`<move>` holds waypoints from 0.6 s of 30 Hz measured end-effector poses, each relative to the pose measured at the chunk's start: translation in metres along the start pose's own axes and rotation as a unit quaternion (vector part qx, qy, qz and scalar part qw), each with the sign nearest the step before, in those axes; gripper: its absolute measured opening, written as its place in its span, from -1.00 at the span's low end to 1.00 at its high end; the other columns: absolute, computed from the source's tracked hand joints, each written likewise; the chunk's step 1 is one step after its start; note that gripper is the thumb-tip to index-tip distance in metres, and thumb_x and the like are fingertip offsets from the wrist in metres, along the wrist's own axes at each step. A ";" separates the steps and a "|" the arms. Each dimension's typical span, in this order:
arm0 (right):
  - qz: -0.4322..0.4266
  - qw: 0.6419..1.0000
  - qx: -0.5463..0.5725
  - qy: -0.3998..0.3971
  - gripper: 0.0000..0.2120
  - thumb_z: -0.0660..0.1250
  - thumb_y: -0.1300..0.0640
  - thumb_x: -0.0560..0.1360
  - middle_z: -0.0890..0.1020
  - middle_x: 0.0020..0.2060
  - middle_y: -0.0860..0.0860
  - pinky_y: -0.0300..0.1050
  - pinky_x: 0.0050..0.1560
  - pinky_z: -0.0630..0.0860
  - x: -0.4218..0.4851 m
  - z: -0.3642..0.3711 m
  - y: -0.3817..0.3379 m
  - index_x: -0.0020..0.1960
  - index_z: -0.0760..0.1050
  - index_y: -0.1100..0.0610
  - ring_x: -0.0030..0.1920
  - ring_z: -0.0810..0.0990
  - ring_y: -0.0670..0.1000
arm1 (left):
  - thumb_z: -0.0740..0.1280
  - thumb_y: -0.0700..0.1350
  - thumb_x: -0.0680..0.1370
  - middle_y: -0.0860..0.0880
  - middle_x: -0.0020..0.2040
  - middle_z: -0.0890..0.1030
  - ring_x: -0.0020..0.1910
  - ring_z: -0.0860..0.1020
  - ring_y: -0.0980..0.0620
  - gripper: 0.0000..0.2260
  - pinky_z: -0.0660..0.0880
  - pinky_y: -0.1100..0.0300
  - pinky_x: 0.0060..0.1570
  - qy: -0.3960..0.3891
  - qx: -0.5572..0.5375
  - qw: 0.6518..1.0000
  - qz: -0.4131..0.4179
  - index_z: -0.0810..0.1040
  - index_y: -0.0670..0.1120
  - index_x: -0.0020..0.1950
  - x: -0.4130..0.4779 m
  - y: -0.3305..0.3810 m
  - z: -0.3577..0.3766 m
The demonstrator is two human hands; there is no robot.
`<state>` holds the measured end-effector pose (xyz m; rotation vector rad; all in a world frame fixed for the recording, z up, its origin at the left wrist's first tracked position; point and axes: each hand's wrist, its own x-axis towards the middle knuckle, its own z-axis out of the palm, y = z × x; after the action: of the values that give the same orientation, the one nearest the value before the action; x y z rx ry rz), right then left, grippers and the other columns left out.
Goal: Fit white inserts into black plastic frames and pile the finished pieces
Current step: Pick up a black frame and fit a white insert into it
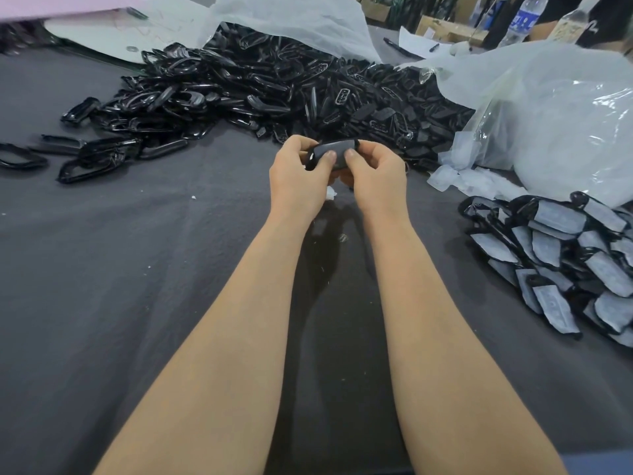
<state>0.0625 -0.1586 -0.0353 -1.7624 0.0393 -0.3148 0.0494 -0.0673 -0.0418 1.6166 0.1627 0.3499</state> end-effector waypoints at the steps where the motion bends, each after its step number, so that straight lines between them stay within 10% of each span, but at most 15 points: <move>1: 0.002 1.000 0.000 0.001 -0.87 0.23 0.26 0.57 0.63 -0.15 0.00 -0.02 0.07 0.59 0.000 0.000 -0.001 0.01 0.55 0.14 -0.10 0.60 -0.02 | 0.36 -0.19 0.55 -0.09 -0.01 0.63 -0.01 0.64 -0.05 -0.90 0.59 -0.01 0.08 0.000 -0.007 1.000 -0.003 0.47 -0.05 -0.02 0.000 0.000 0.000; 18: 0.066 0.994 0.090 0.006 -0.80 0.25 0.23 0.58 0.61 -0.09 0.09 -0.23 -0.20 0.50 0.000 -0.002 -0.005 0.15 0.54 0.28 -0.14 0.55 -0.03 | 0.33 -0.19 0.57 -0.13 0.05 0.62 0.04 0.63 -0.10 -0.94 0.60 -0.01 0.07 -0.025 -0.032 0.999 -0.008 0.49 -0.06 0.01 0.000 0.001 -0.001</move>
<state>0.0608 -0.1595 -0.0305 -1.5711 0.1320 -0.2246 0.0489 -0.0659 -0.0404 1.5584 0.1256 0.2984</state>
